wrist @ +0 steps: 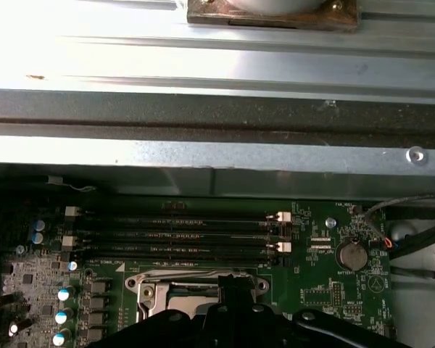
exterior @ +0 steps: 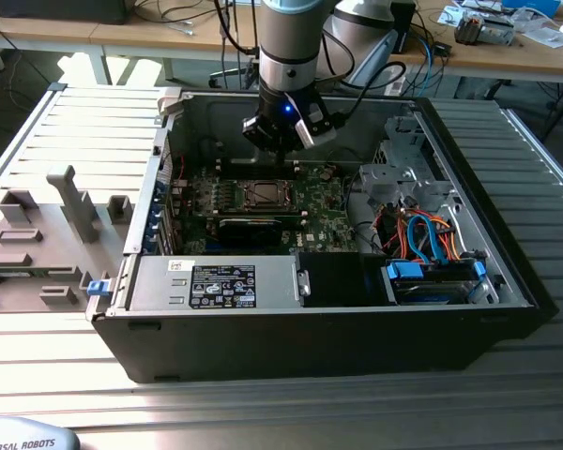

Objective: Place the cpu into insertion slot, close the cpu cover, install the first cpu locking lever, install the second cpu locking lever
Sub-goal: 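Install the second cpu locking lever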

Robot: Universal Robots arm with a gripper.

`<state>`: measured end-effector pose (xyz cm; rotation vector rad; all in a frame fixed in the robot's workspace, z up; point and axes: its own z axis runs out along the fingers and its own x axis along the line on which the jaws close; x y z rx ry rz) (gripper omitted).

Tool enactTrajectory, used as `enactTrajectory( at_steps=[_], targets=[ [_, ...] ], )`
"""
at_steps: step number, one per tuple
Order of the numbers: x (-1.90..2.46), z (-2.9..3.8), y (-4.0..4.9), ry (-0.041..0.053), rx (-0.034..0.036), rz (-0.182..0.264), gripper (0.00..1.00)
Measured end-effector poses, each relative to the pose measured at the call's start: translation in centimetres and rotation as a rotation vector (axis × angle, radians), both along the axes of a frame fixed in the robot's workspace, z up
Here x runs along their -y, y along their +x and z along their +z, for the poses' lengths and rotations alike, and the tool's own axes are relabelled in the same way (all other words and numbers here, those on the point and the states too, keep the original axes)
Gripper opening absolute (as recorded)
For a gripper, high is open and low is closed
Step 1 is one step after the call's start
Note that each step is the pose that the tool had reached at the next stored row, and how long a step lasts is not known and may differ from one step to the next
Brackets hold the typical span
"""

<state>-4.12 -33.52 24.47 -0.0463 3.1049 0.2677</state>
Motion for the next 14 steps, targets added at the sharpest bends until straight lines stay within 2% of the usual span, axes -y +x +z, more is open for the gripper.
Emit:
enactTrajectory(
  at_steps=[14],
  targets=[
    [0.36, 0.14, 0.00, -0.0002, 0.0000, 0.000, 0.11]
  ],
)
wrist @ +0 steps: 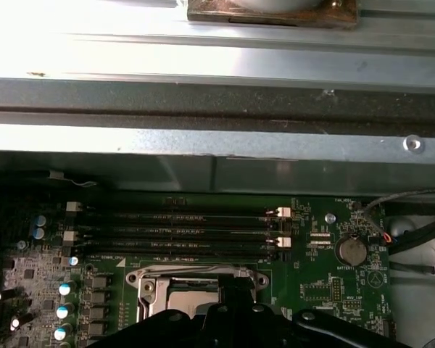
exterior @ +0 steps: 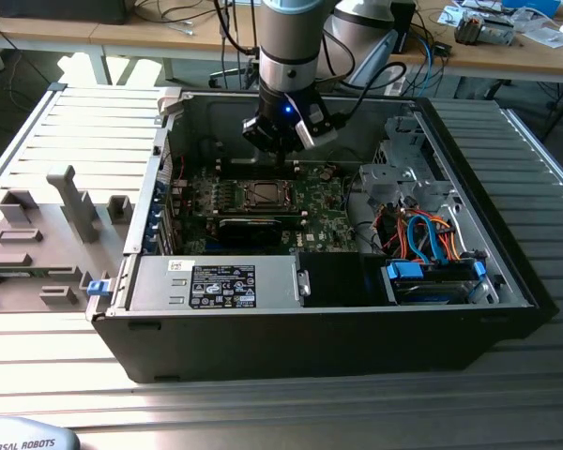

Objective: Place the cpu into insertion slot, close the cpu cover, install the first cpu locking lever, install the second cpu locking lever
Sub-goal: 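Install the second cpu locking lever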

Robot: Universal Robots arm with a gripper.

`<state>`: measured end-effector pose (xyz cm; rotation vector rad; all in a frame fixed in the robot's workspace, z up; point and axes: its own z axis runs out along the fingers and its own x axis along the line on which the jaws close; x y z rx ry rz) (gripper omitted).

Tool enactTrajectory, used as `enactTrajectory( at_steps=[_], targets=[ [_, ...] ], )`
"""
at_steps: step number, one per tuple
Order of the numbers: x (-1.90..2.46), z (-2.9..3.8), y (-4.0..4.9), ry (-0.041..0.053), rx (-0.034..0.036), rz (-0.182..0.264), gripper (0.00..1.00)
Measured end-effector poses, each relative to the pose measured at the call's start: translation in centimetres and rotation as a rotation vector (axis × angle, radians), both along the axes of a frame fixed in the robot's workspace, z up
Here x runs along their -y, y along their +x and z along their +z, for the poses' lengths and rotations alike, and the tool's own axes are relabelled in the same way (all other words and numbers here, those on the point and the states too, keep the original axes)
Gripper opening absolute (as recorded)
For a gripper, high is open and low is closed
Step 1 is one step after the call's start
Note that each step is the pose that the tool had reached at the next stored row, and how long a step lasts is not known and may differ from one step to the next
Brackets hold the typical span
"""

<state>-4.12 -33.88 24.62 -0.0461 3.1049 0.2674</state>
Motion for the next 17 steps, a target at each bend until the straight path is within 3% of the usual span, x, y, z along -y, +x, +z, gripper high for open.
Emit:
enactTrajectory(
  at_steps=[9, 17],
  targets=[
    [0.02, 0.32, 0.01, -0.0025, 0.0001, 0.000, 0.11],
    [0.71, 0.33, 0.00, -0.0029, 0.0000, 0.000, 0.11]
  ],
)
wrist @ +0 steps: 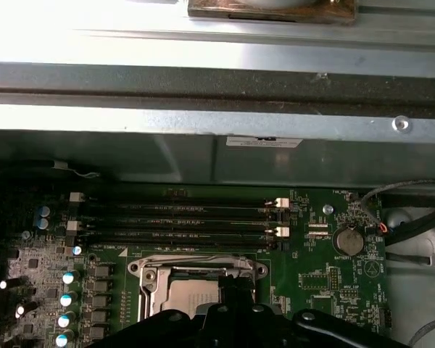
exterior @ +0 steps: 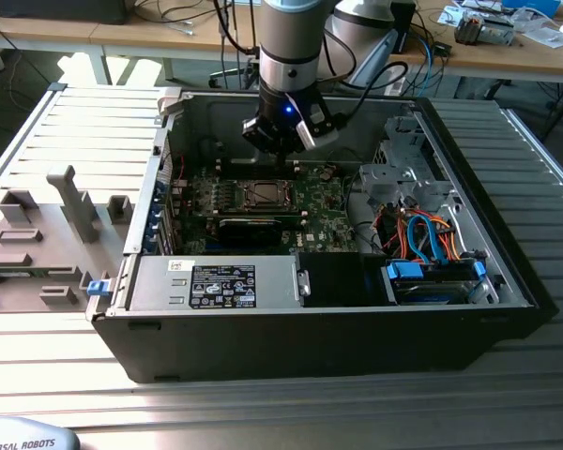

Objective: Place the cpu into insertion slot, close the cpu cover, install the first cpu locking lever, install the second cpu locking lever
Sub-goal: 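Install the second cpu locking lever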

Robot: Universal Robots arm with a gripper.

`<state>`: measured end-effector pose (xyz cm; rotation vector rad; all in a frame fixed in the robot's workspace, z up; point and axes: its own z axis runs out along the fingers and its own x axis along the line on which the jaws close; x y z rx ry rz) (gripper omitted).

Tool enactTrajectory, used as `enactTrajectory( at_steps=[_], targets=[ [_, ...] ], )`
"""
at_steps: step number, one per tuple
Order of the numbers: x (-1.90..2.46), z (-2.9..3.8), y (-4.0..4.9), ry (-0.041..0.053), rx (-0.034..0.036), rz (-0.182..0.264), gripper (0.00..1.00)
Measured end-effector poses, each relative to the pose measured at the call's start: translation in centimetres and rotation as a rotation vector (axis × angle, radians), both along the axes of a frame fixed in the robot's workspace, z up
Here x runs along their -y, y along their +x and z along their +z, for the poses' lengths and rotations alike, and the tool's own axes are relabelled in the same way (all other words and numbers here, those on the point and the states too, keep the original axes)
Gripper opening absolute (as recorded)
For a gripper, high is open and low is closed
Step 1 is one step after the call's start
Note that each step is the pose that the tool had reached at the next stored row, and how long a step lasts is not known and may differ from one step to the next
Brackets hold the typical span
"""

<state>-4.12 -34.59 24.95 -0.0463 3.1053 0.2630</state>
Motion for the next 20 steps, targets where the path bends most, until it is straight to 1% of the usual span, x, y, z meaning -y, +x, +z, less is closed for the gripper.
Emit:
enactTrajectory(
  at_steps=[4, 20],
  targets=[
    [0.30, 0.00, 0.00, 0.0000, 0.0000, 0.000, 0.11],
    [1.02, 0.00, 0.00, -0.0008, 0.0000, 0.000, 0.11]
  ],
)
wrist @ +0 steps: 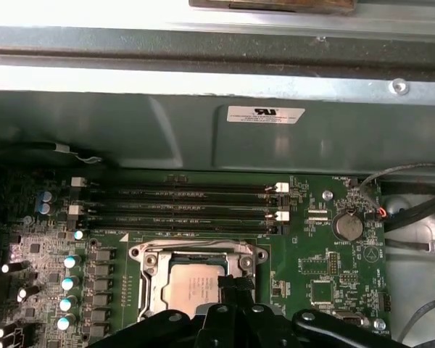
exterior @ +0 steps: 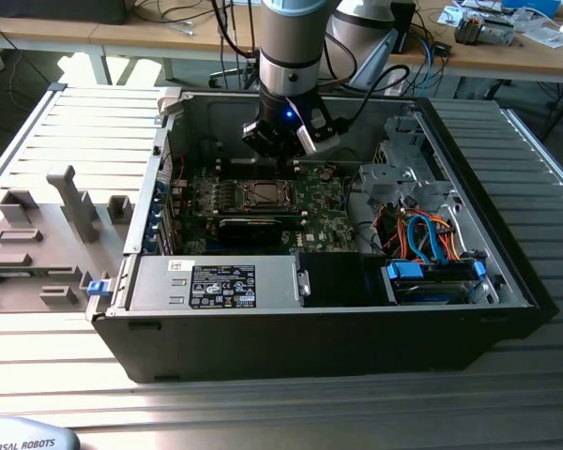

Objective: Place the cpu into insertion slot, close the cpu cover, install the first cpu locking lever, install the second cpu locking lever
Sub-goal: 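Install the second cpu locking lever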

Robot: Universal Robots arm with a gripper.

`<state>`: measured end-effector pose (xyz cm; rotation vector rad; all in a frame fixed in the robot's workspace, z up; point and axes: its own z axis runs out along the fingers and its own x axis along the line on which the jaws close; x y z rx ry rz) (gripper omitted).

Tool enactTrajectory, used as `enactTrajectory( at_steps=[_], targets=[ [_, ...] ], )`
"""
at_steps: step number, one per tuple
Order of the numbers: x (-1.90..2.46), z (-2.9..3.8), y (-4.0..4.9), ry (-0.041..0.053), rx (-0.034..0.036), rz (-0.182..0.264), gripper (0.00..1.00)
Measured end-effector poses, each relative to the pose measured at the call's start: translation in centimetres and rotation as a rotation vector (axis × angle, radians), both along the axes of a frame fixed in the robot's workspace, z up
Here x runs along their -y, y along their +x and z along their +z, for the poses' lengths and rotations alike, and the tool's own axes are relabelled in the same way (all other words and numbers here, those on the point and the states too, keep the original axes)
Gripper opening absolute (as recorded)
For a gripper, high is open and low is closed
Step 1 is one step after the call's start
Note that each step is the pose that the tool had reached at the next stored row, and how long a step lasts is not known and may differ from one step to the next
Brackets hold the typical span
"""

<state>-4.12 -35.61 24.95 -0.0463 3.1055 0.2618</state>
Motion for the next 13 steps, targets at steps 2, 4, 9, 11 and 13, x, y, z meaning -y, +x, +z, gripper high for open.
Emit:
enactTrajectory(
  at_steps=[2, 4, 9, 11, 13],
  targets=[
    [0.11, 0.00, 0.00, 0.0000, 0.0000, 0.000, 0.11],
    [0.19, 0.00, 0.00, -0.0002, 0.0000, 0.000, 0.11],
    [0.40, 0.00, 0.00, -0.0005, 0.0000, 0.000, 0.11],
    [0.51, 0.00, 0.00, -0.0008, 0.0000, 0.000, 0.11],
    [0.56, 0.00, 0.00, -0.0023, 0.0000, 0.000, 0.11]
  ],
)
